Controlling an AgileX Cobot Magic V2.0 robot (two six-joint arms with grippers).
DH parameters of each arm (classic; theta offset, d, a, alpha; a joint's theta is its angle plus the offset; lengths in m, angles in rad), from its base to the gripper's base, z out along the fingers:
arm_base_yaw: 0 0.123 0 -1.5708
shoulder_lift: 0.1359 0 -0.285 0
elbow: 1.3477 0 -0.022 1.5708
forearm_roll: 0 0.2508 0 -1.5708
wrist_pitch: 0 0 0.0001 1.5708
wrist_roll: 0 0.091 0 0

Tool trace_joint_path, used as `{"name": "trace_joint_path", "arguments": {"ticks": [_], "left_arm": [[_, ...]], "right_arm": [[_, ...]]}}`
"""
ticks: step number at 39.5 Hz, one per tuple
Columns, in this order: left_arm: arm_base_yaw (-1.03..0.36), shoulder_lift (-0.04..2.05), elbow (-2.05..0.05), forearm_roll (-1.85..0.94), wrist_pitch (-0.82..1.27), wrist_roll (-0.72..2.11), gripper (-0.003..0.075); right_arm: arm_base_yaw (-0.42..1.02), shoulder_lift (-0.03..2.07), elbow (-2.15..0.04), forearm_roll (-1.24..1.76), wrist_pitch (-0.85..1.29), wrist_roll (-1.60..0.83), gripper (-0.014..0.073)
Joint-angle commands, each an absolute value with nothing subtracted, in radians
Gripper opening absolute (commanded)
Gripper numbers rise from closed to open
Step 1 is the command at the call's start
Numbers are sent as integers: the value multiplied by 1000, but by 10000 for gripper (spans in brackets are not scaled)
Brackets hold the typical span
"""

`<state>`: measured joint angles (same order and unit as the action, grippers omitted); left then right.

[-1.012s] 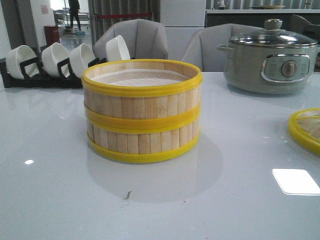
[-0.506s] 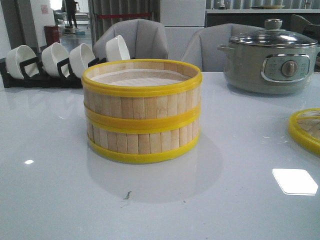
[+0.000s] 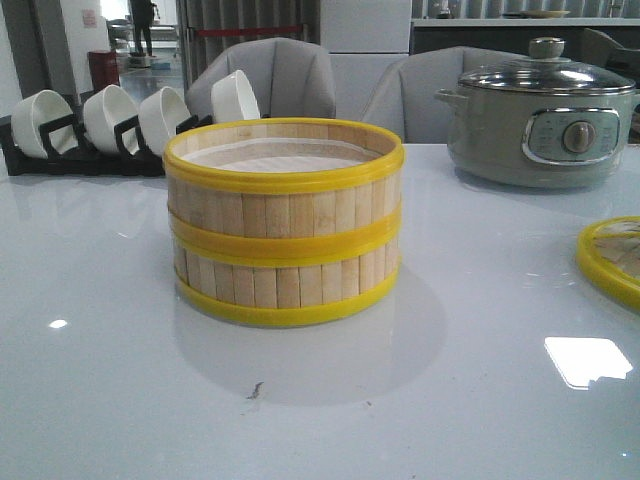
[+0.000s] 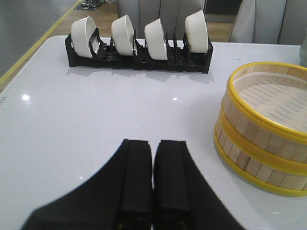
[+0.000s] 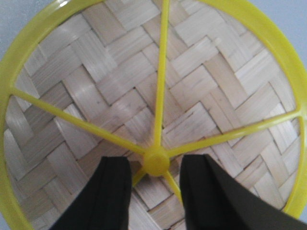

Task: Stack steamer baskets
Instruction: 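Move the right gripper above the woven bamboo lid, then grasp the lid's centre knob with the right gripper and lift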

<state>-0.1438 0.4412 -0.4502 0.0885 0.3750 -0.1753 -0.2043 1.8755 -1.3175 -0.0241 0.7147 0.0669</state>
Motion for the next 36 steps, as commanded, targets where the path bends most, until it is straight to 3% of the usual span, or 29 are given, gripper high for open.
{"name": "trace_joint_path", "arguments": {"ticks": [1, 29, 33, 36], "left_arm": [[-147, 444, -481, 89, 287, -183, 85], [-147, 444, -481, 89, 287, -183, 85], [-147, 444, -481, 89, 287, -183, 85], [-147, 444, -481, 89, 287, -183, 85]], "right_arm": [[-211, 1831, -1353, -34, 667, 59, 361], [-211, 1875, -1353, -28, 636, 59, 361], [-211, 1875, -1353, -28, 642, 59, 309], [-211, 1875, -1353, -28, 648, 59, 217]]}}
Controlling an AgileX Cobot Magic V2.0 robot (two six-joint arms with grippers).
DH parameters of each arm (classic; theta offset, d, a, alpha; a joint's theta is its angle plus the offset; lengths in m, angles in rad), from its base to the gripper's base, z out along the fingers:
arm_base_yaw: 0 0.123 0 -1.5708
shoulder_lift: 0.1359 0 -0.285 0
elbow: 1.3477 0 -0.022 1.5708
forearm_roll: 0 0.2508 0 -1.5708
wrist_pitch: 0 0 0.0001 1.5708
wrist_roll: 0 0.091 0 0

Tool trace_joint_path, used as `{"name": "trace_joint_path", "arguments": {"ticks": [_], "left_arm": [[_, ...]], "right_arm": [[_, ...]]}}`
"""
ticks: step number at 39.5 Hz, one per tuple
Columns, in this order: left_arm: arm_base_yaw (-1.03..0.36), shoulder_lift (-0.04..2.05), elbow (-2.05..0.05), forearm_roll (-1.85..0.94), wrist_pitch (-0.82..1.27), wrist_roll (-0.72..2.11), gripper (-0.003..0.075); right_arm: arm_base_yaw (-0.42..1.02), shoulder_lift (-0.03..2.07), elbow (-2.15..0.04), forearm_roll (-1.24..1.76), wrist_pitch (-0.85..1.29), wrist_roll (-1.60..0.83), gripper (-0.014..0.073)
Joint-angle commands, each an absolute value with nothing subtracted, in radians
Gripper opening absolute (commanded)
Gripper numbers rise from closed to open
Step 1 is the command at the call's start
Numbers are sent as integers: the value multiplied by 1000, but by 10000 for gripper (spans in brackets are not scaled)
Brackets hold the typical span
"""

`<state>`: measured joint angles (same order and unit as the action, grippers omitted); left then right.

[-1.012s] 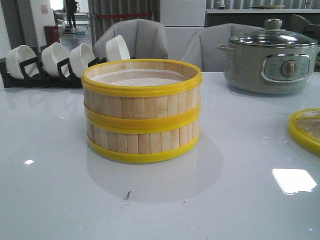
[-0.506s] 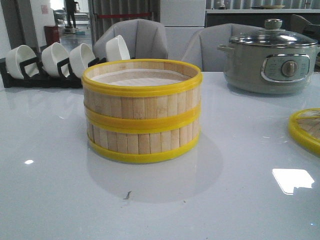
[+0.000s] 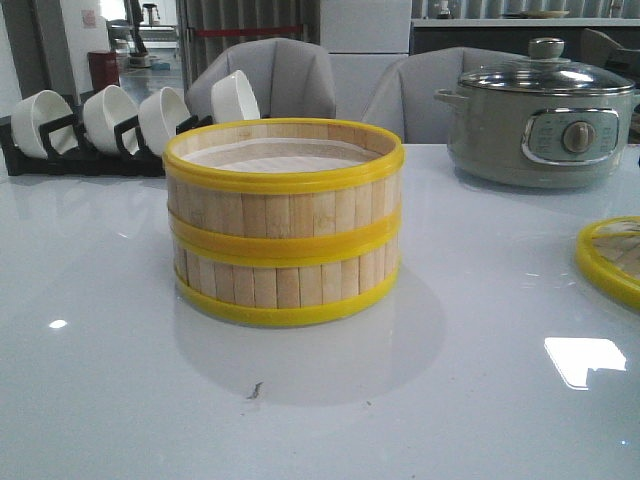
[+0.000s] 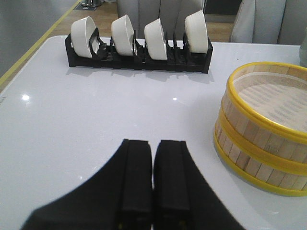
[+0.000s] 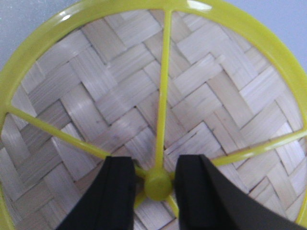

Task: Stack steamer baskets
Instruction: 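Grasp the lid's centre knob with the right gripper and lift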

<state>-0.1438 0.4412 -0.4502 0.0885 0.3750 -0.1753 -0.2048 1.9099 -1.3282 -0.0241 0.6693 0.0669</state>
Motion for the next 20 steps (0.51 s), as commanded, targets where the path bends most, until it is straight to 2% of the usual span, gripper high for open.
{"name": "trace_joint_path", "arguments": {"ticks": [1, 6, 20], "left_arm": [[-147, 444, -481, 89, 287, -183, 85], [-147, 444, -481, 89, 287, -183, 85], [-147, 444, -481, 89, 287, -183, 85]], "right_arm": [[-211, 1875, -1353, -28, 651, 59, 178], [-211, 1875, -1353, -27, 660, 59, 20], [-158, 1792, -1388, 0, 695, 59, 27]]}}
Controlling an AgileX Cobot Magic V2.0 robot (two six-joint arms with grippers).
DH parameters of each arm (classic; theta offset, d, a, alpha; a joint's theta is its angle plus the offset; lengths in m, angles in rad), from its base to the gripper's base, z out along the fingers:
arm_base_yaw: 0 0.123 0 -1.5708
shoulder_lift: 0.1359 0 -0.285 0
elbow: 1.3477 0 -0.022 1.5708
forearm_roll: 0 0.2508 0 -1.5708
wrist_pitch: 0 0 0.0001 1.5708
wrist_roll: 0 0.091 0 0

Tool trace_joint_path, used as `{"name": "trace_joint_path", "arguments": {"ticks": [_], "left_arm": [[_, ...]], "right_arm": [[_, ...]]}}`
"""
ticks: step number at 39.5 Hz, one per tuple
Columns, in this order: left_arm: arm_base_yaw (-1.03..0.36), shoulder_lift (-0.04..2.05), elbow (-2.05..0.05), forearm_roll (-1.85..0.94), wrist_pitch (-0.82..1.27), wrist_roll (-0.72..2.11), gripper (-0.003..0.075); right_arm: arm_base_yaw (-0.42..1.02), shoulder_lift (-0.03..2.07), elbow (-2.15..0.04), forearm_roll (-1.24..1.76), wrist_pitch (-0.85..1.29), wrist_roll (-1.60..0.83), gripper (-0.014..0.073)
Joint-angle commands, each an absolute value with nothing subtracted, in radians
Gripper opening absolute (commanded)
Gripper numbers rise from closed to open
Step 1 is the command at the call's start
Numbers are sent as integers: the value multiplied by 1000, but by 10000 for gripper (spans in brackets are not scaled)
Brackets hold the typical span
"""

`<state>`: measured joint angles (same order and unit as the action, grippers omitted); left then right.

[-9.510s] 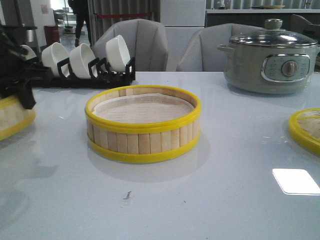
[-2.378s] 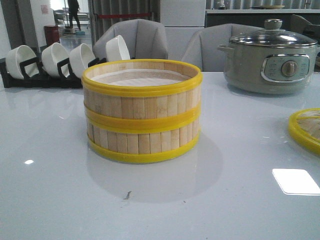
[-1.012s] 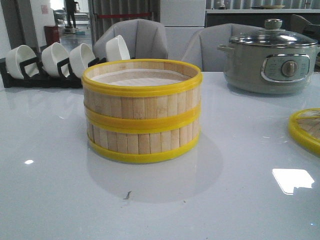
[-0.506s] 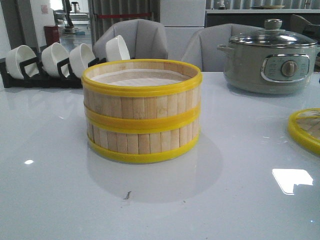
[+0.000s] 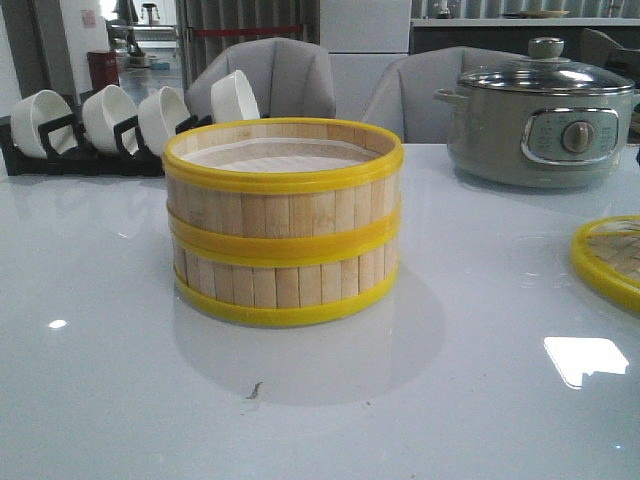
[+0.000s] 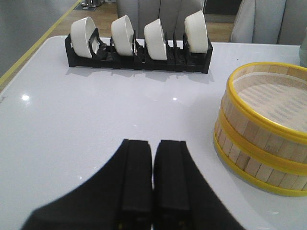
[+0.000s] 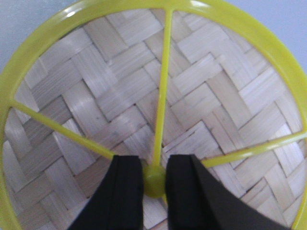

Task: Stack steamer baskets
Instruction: 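Grasp the lid's centre knob with the right gripper and lift, then lower the lid onto the top basket and release it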

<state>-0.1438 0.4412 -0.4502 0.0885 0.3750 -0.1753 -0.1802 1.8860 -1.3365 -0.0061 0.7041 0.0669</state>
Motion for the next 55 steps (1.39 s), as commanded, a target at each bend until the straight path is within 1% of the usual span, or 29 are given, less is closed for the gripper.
{"name": "trace_joint_path", "arguments": {"ticks": [1, 6, 13, 21, 26, 36, 45, 55], "left_arm": [[-147, 444, -481, 89, 287, -183, 85], [-147, 444, -481, 89, 287, -183, 85], [-147, 444, -481, 89, 287, -183, 85], [-147, 444, -481, 89, 287, -183, 85], [-147, 444, -481, 89, 287, -183, 85], [-147, 444, -481, 89, 287, -183, 85], [-147, 444, -481, 89, 287, -183, 85], [-147, 444, -481, 89, 287, -183, 85]], "right_arm": [[-151, 1785, -1403, 0, 707, 59, 27], [-94, 1753, -1494, 7, 780, 59, 27], [20, 1744, -1685, 50, 919, 59, 27], [183, 1753, -1875, 59, 983, 59, 27], [292, 1797, -1977, 59, 1014, 59, 27], [485, 1977, -2208, 59, 1069, 59, 27], [546, 2066, -2263, 59, 1060, 59, 27], [549, 2104, -2275, 52, 1053, 59, 27]]}}
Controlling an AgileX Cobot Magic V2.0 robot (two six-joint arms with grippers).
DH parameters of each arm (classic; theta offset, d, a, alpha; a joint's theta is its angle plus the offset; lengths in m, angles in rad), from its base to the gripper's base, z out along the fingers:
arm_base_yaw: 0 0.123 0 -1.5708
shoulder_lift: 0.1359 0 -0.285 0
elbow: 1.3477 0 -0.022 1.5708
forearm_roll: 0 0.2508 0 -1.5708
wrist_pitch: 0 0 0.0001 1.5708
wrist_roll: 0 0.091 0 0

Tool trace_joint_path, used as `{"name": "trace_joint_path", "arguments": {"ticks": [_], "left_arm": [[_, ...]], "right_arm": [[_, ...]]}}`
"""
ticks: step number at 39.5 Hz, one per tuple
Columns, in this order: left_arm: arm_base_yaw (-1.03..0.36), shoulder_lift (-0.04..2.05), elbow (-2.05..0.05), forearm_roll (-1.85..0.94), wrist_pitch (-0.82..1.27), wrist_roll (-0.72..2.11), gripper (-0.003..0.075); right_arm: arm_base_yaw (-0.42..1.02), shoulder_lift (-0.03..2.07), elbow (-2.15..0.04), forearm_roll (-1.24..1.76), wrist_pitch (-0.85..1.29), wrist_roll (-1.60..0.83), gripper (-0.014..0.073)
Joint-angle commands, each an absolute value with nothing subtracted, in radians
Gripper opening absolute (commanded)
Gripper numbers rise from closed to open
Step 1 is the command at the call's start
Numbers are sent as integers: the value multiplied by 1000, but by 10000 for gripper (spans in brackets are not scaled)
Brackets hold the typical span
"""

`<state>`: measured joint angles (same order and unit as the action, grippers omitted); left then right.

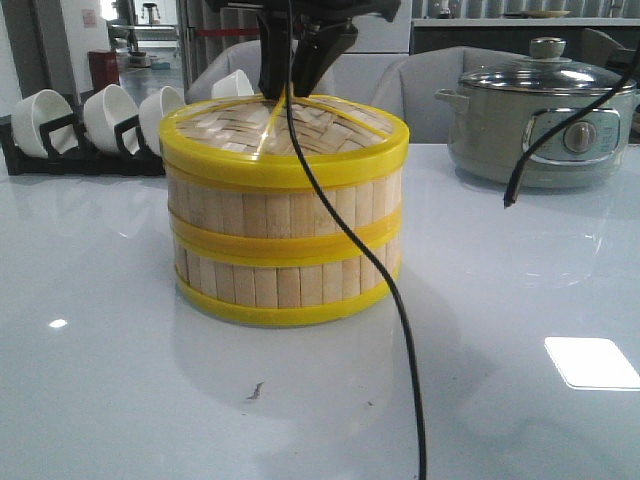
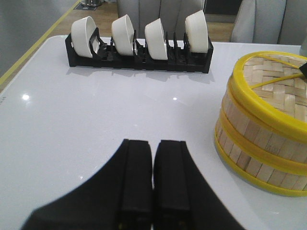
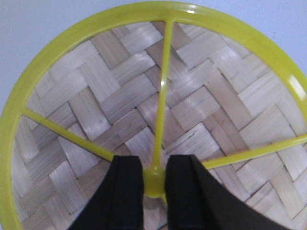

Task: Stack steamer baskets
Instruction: 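Lower the lid onto the top basket and release it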

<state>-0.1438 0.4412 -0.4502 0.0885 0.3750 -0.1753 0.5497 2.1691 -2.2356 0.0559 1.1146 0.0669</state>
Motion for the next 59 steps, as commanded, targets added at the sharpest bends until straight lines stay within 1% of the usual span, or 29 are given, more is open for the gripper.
{"name": "trace_joint_path", "arguments": {"ticks": [1, 28, 31, 33, 37, 39, 40, 51, 55, 59], "left_arm": [[-147, 444, -481, 89, 287, -183, 85], [-147, 444, -481, 89, 287, -183, 85], [-147, 444, -481, 89, 287, -183, 85], [-147, 444, -481, 89, 287, -183, 85], [-147, 444, -481, 89, 287, -183, 85], [-147, 444, -481, 89, 287, -183, 85], [-147, 444, -481, 89, 287, -183, 85], [-147, 444, -481, 89, 287, -183, 85], [-147, 444, -481, 89, 287, -183, 85], [-147, 444, -481, 89, 287, -183, 85]], "right_arm": [[549, 2106, -2275, 45, 1053, 59, 27], [548, 2122, -2275, 29, 1013, 59, 32], [548, 2122, -2275, 29, 1016, 59, 83], [548, 2122, -2275, 29, 1017, 59, 160], [548, 2116, -2275, 29, 1017, 59, 347], [548, 2109, -2275, 29, 1012, 59, 409], [548, 2103, -2275, 28, 1010, 59, 424], [541, 1989, -2251, -6, 974, 59, 415], [513, 1907, -2189, -14, 931, 59, 415], [477, 1806, -2068, -14, 859, 59, 415]]}}
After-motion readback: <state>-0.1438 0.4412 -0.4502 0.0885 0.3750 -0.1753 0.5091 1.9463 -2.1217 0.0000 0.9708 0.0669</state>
